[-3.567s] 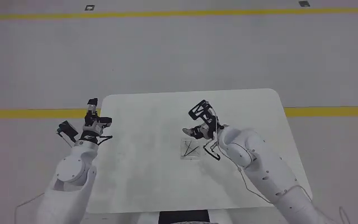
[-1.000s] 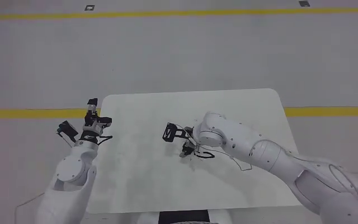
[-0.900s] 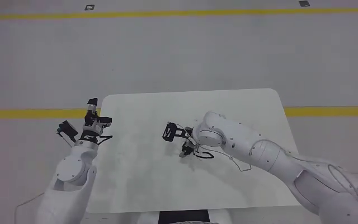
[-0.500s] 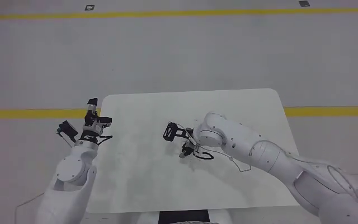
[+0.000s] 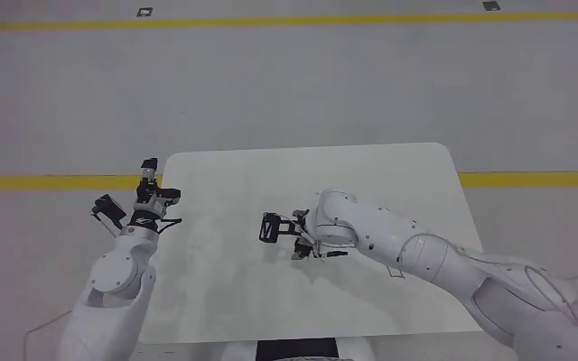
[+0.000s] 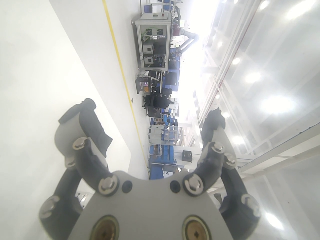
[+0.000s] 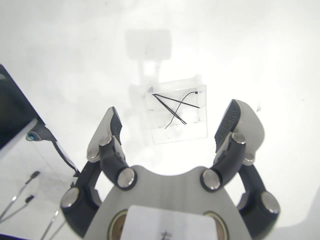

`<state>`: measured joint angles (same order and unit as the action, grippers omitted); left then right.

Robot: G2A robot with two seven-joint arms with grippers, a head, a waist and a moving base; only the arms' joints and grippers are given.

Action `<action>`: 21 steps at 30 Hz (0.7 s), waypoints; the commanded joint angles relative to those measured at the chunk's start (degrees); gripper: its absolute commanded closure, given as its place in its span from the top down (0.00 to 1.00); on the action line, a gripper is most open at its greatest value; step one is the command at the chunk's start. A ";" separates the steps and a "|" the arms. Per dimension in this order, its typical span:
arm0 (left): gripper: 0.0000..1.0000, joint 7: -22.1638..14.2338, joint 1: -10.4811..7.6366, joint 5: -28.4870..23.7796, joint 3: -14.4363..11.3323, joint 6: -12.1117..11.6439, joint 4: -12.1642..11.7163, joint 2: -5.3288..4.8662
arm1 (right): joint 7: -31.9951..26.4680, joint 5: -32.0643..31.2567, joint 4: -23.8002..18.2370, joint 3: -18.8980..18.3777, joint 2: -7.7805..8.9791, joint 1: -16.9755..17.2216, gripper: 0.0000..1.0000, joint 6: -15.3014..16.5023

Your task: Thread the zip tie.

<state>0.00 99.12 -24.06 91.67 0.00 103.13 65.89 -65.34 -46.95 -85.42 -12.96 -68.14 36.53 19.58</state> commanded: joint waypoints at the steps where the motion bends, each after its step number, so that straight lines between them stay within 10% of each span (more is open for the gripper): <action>1: 1.00 0.00 0.00 0.00 0.00 0.00 0.00 0.00 | 0.41 0.15 0.07 -0.02 0.01 -0.01 1.00 -0.10; 21: 1.00 0.00 0.00 0.00 0.00 0.00 0.00 0.00 | 0.64 -4.33 -2.56 2.67 -0.15 -1.42 1.00 -0.10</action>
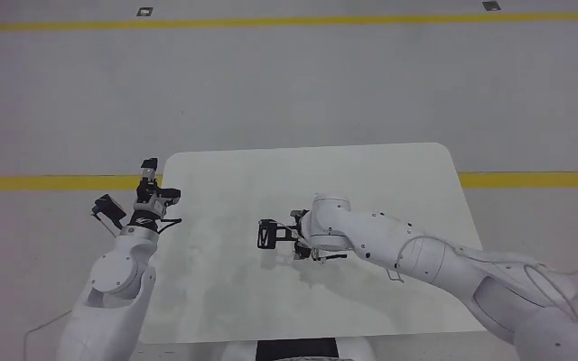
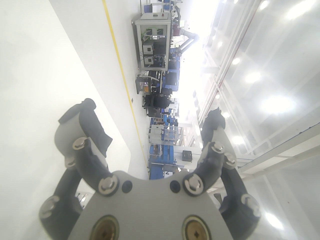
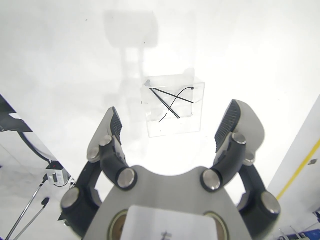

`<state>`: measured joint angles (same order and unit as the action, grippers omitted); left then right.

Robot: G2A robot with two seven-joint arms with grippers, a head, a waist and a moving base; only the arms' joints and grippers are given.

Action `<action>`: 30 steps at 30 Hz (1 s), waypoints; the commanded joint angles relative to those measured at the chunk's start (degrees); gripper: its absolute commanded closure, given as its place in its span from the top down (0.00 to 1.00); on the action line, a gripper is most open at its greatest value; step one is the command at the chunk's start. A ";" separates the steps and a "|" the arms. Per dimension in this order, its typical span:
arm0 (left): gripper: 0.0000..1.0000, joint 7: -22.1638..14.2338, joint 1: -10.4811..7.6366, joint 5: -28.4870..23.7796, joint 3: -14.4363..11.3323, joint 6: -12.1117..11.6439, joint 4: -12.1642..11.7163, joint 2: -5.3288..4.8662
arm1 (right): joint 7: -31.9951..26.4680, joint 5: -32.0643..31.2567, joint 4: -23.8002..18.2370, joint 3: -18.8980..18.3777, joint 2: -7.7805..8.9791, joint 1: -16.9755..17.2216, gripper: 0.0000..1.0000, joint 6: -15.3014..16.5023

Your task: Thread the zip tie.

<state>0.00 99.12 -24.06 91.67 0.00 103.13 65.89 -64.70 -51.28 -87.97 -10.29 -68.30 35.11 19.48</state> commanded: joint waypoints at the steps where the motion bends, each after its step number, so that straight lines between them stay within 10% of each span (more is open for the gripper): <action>1: 1.00 0.00 0.00 0.00 0.00 0.00 0.00 0.00 | 0.00 0.00 0.00 0.00 0.00 0.00 1.00 0.00; 9: 1.00 0.00 0.00 0.00 0.00 0.00 0.00 0.00 | -3.06 -4.12 -1.32 0.55 -0.28 -0.47 1.00 0.00; 10: 1.00 0.00 0.00 0.00 0.00 0.00 0.00 0.00 | -3.71 -4.56 -1.58 0.55 -0.36 -0.49 0.52 0.00; 20: 1.00 0.00 0.00 0.00 0.00 0.00 0.00 0.00 | -6.94 -7.73 -2.67 0.55 -1.10 0.43 0.11 0.00; 30: 1.00 0.00 0.00 0.00 0.00 0.00 0.00 0.00 | -6.57 -11.82 -2.50 0.55 -1.85 2.52 0.15 0.00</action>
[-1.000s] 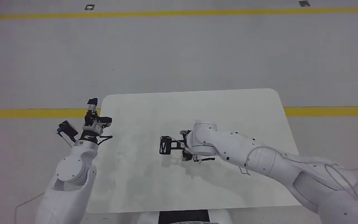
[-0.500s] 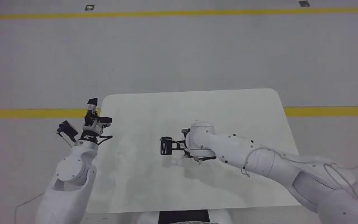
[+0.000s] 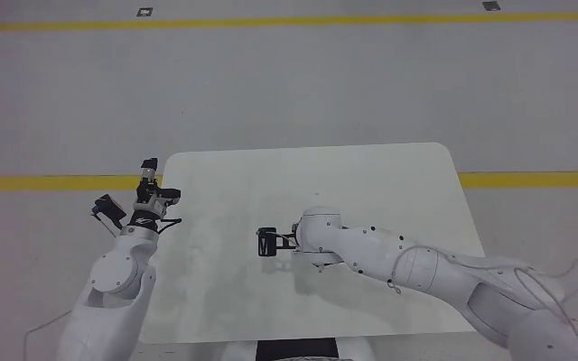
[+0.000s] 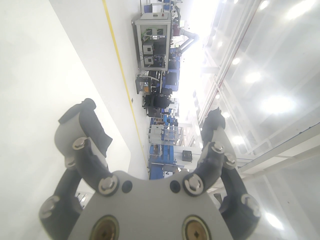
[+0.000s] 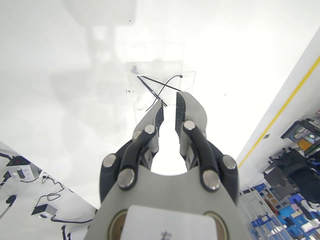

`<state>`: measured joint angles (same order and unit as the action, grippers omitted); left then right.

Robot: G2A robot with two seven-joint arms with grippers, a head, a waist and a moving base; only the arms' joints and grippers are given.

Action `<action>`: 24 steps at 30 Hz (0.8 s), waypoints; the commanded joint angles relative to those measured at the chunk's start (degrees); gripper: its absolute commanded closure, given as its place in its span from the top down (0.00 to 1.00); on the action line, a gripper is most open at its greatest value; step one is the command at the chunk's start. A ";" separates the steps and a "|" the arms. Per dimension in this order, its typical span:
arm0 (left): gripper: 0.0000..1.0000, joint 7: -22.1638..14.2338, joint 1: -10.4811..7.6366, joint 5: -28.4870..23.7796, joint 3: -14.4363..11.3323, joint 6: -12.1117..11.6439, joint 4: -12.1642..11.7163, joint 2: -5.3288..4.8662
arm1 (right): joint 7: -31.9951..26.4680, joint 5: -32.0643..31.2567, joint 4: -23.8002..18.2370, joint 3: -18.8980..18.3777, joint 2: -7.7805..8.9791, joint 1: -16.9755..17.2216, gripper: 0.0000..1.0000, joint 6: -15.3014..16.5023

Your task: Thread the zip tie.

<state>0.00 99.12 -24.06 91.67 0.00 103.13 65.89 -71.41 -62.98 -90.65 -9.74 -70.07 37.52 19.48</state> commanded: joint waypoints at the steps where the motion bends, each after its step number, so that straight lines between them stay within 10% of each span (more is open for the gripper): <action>1: 1.00 0.00 0.00 0.00 0.00 0.00 0.00 0.00 | 0.34 -0.32 0.40 0.00 -0.18 0.27 0.15 0.00; 24: 1.00 0.00 0.00 0.00 0.00 0.00 0.00 0.00 | 2.06 -2.30 6.98 0.00 -4.68 2.62 0.24 0.00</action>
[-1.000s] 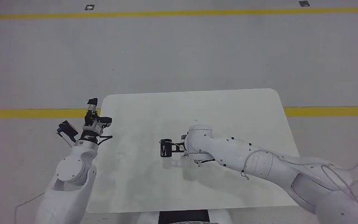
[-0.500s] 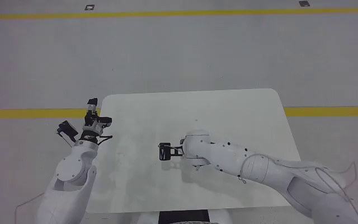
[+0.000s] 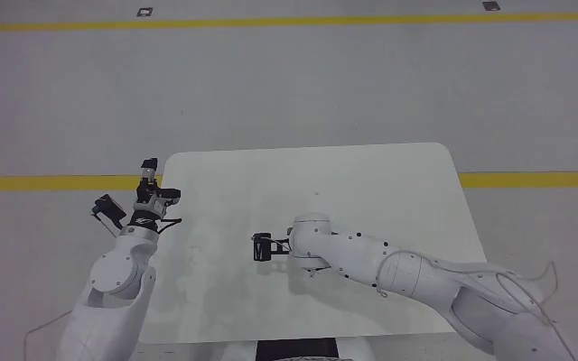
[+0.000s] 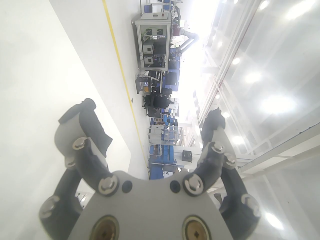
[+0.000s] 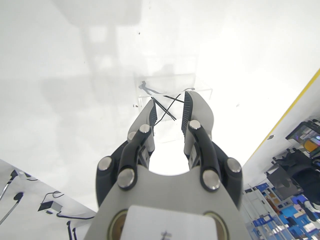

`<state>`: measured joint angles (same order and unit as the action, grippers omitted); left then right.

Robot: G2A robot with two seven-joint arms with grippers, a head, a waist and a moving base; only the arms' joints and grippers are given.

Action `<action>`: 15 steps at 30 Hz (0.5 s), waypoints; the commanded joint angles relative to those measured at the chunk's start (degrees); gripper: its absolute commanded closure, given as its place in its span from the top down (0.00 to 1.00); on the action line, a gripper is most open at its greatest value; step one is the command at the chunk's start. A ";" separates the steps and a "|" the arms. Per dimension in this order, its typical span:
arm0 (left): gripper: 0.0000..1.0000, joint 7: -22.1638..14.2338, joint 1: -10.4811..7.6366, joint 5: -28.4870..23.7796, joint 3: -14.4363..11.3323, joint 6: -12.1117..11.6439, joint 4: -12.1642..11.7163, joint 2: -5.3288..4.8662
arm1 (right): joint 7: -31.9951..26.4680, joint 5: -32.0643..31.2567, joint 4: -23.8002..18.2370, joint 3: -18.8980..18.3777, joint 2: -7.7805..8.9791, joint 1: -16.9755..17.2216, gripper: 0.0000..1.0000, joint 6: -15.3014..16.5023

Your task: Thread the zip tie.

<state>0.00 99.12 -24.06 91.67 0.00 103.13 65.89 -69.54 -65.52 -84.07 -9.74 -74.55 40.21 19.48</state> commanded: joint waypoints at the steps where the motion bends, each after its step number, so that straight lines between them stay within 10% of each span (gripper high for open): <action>1: 1.00 0.00 0.00 0.00 0.00 0.00 0.00 0.00 | 0.33 0.62 1.08 0.00 -0.52 -0.24 0.24 0.00; 15: 1.00 0.00 0.00 0.00 0.00 0.00 0.00 0.00 | 1.69 2.73 8.08 0.00 -3.85 -2.73 0.26 0.00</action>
<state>0.00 99.12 -24.06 91.67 0.00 103.13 65.89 -67.82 -62.95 -76.32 -9.74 -78.22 37.59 19.48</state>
